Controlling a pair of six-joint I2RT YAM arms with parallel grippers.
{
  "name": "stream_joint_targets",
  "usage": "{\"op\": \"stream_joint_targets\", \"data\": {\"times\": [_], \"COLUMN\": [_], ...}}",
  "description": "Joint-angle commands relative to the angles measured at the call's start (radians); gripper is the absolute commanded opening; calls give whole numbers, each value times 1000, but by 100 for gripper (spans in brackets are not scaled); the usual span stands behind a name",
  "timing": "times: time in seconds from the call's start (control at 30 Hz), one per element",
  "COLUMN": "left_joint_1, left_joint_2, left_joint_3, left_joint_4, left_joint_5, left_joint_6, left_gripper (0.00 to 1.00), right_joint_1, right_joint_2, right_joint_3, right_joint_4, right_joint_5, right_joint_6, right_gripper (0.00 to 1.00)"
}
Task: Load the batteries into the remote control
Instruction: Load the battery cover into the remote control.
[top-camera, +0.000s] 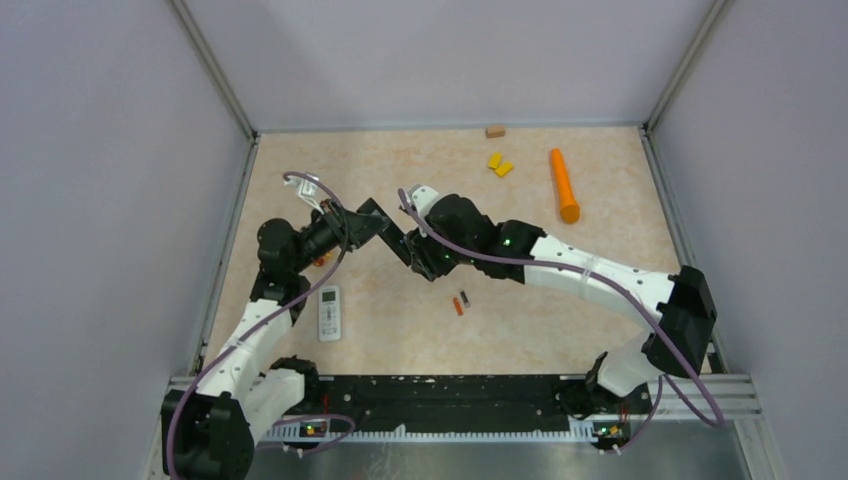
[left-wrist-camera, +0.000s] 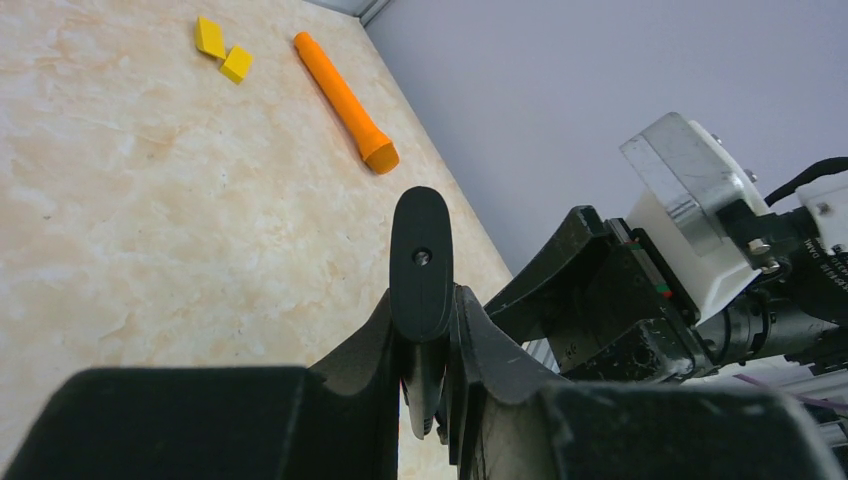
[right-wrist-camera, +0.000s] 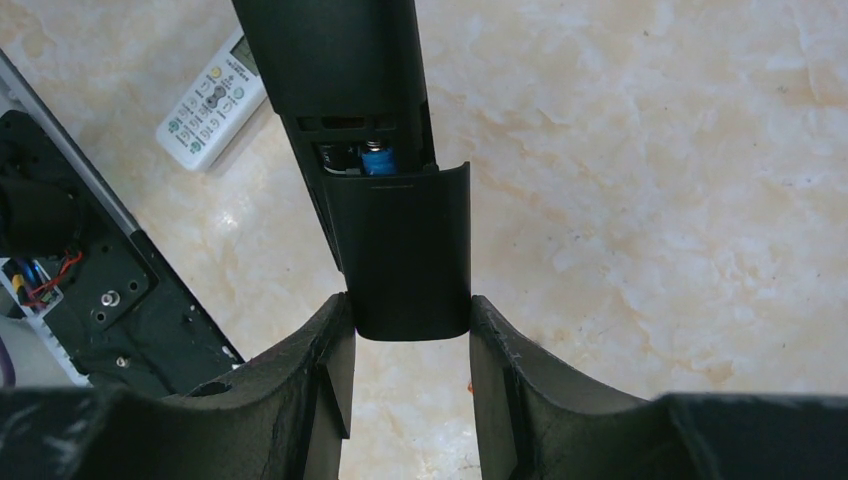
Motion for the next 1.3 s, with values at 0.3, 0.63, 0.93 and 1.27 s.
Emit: {"op": "stream_joint_targets", "data": {"times": [0.3, 0.63, 0.93, 1.27], "left_joint_1": [5, 5, 5, 5], "left_joint_2": [-13, -7, -23, -19], "left_joint_3": [46, 53, 61, 87], "left_joint_4": [-11, 11, -7, -76], "left_joint_5": [10, 22, 11, -24], "left_joint_6": [-10, -63, -44, -45], "left_gripper": [0, 0, 0, 0], "right_joint_1": [36, 51, 51, 50], "right_joint_2": [26, 71, 118, 128], "right_joint_3": [81, 122, 181, 193], "right_joint_4": [38, 6, -91, -121], "right_joint_5": [31, 26, 22, -15], "right_joint_6": [-27, -24, 14, 12], "right_gripper": [30, 31, 32, 33]}}
